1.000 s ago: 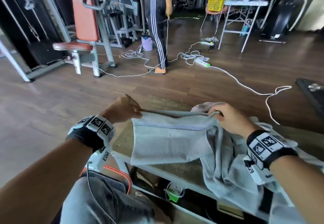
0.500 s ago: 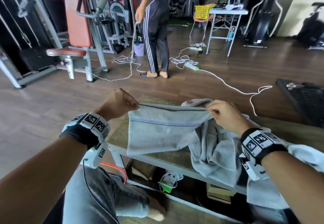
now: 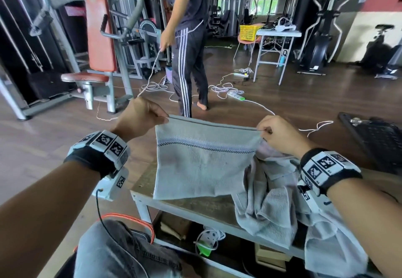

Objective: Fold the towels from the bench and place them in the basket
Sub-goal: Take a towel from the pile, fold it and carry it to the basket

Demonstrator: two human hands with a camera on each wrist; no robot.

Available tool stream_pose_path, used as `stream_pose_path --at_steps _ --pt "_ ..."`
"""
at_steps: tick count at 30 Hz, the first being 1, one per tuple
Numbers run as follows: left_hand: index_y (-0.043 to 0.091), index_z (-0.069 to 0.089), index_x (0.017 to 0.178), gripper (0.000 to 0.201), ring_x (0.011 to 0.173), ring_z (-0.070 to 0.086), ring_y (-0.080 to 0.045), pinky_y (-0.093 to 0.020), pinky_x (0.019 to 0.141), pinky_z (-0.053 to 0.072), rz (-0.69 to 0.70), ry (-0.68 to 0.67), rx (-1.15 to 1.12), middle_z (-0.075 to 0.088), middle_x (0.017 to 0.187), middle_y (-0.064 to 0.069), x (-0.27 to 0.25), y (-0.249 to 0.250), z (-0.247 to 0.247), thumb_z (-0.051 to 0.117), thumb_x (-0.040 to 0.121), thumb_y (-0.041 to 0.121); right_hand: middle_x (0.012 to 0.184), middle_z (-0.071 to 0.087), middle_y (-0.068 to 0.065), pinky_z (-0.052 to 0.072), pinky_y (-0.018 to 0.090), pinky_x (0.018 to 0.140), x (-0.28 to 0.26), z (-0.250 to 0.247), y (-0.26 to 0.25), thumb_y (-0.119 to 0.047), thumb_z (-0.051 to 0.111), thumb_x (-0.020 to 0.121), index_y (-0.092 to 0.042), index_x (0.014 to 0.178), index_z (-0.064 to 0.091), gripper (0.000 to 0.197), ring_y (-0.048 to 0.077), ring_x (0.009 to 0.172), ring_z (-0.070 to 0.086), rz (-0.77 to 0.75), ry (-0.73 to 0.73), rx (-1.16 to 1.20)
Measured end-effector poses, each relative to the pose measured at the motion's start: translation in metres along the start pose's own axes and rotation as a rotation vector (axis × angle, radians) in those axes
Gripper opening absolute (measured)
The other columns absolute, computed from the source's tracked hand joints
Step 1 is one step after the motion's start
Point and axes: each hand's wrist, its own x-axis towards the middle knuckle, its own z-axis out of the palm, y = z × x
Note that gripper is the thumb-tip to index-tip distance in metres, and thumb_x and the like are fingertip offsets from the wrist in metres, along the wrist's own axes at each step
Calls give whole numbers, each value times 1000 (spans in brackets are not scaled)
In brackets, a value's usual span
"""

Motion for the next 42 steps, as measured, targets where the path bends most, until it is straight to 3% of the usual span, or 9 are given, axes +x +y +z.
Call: stream_pose_path --at_steps 9,14,17,21,25,30,34,38,42 --pt "16 79 80 7 59 60 10 -4 61 42 63 3 44 70 72 13 -1 -2 -10 83 76 13 93 65 11 40 4 61 -6 -13 -14 7 65 88 -2 100 66 16 16 77 57 104 78 157" --pt "13 68 85 19 57 63 -5 -21 58 50 45 -23 31 70 72 8 6 2 -16 84 75 14 95 74 5 53 32 80 4 -20 -14 5 59 89 -7 99 75 22 20 87 66 98 10 18" --pt "15 72 95 17 67 67 -13 -28 67 54 88 -41 121 72 79 4 17 5 -22 81 80 15 88 74 6 51 31 73 15 -29 -23 8 57 86 -7 88 77 26 24 83 67 109 -9 -39" --pt "12 79 92 11 68 61 -4 -14 68 43 134 -53 207 74 83 -1 29 11 -29 78 82 18 82 69 6 43 28 69 29 -39 -34 12 57 85 -3 83 77 25 22 77 60 138 11 -52" --pt "9 79 91 11 60 58 11 -1 62 38 93 -44 222 73 82 0 44 5 -33 79 81 14 76 67 7 53 35 77 48 -43 -44 10 59 86 -2 83 76 21 25 73 61 161 28 -47" --pt "4 77 94 12 80 67 -22 -24 78 46 138 84 327 76 92 -10 58 -7 -41 67 87 3 96 71 17 31 25 76 77 -39 -59 8 48 92 5 95 72 25 28 86 54 128 202 -29" --pt "11 72 92 11 78 58 -14 -24 74 43 112 221 273 70 91 0 51 -23 -44 60 92 10 103 67 10 26 29 78 84 -24 -55 -1 49 95 -7 100 69 21 26 94 51 63 355 -34" --pt "11 69 92 13 84 62 -20 -34 79 49 98 261 210 70 96 -4 17 -59 -27 59 95 17 93 70 4 37 35 80 69 15 -39 -6 54 95 -15 99 66 15 31 89 59 -13 280 -28" --pt "7 73 89 16 78 66 -16 -32 74 53 54 80 146 72 91 -3 -43 -92 9 58 94 8 80 66 -5 45 31 66 37 66 -18 -4 58 94 -19 91 63 17 21 78 62 7 -67 98"
